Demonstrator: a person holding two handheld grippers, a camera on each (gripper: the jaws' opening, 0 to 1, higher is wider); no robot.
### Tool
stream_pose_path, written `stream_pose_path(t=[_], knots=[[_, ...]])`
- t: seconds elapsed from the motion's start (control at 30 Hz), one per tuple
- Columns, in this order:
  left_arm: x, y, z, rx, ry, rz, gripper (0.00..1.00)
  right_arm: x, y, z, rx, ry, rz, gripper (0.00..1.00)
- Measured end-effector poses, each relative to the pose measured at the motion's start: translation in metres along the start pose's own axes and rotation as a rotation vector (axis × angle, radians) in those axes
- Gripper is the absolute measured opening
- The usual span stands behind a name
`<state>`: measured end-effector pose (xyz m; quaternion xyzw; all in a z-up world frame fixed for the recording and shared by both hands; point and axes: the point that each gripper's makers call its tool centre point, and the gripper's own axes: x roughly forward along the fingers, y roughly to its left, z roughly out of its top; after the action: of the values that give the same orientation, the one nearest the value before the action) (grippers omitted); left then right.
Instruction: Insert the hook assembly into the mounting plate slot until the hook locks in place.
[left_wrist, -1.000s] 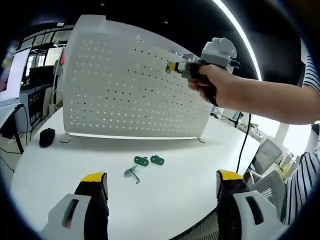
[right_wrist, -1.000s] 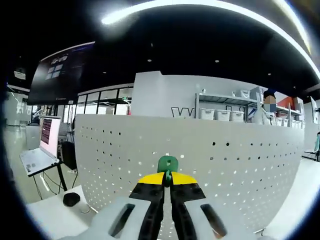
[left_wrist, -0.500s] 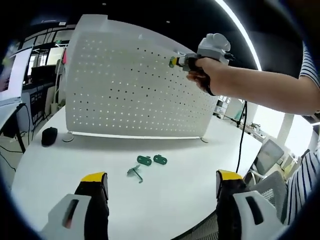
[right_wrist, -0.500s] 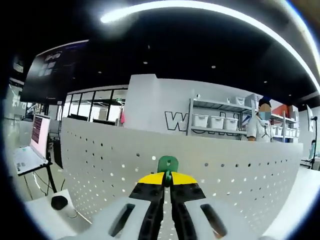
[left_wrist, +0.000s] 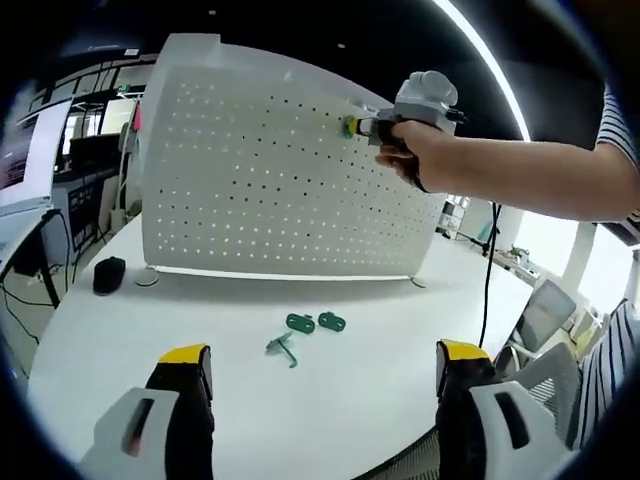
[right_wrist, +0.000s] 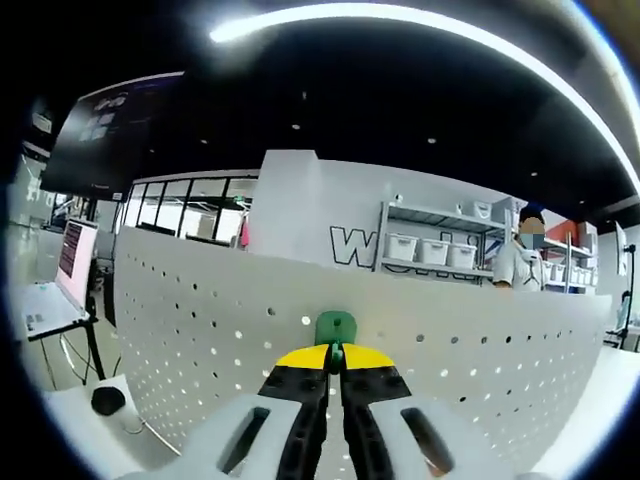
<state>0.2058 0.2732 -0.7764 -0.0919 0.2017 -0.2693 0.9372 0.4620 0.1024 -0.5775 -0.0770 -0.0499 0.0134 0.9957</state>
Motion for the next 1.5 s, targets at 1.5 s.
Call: stream_pose_path(t=[1.5], knots=[[0.000,-0.001,-0.008,-0.006,0.042,-0.008,0.93,-0.061,0.002,0.019,-0.163,-0.039,0.181,0.20]])
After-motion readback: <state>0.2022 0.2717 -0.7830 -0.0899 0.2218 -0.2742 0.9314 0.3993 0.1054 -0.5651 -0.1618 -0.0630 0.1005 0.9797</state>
